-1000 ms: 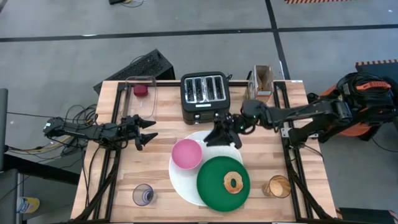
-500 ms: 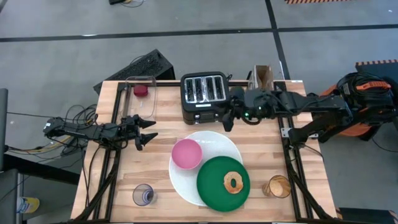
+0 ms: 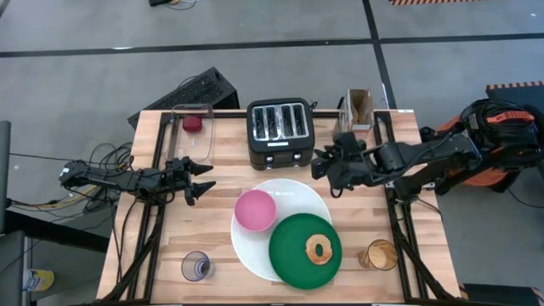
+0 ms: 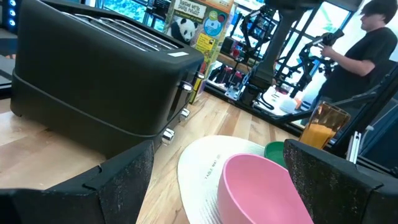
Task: Arrange a breakfast setting
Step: Pour the cereal from the cereal box into the pink bowl
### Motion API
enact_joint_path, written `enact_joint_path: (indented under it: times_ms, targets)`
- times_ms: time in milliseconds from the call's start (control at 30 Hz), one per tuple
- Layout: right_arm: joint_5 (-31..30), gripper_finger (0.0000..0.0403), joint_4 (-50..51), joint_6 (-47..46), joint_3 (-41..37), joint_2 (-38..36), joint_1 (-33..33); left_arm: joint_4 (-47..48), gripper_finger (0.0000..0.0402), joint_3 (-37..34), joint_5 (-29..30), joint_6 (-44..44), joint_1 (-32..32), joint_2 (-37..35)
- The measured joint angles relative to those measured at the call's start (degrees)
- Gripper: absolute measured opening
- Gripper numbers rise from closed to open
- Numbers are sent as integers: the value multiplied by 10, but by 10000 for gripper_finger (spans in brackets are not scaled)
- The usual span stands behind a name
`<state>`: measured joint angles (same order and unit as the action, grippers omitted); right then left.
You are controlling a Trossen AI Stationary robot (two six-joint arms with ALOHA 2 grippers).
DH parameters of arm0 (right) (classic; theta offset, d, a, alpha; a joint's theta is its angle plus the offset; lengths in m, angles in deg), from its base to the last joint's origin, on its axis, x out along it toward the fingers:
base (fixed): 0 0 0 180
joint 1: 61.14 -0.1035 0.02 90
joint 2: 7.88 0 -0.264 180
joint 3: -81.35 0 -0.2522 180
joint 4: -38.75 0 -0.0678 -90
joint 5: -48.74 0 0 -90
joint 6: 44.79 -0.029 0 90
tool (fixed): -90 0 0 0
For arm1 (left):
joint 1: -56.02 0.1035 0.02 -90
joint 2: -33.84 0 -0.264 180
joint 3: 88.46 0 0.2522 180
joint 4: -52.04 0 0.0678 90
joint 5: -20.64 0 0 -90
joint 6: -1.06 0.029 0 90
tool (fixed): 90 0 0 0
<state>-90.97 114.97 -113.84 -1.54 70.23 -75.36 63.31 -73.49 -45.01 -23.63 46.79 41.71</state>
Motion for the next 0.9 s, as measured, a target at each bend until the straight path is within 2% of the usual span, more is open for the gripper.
enact_joint_path:
  times_ms: [233,500,900]
  targets:
    - [-15,189,84,-208,-61,0,-22,0,344,0,0,0,0,0]
    - [-15,261,182,-403,-125,0,-56,0,344,0,0,0,0,0]
    - [-12,360,197,-516,-239,0,-59,0,344,0,0,0,0,0]
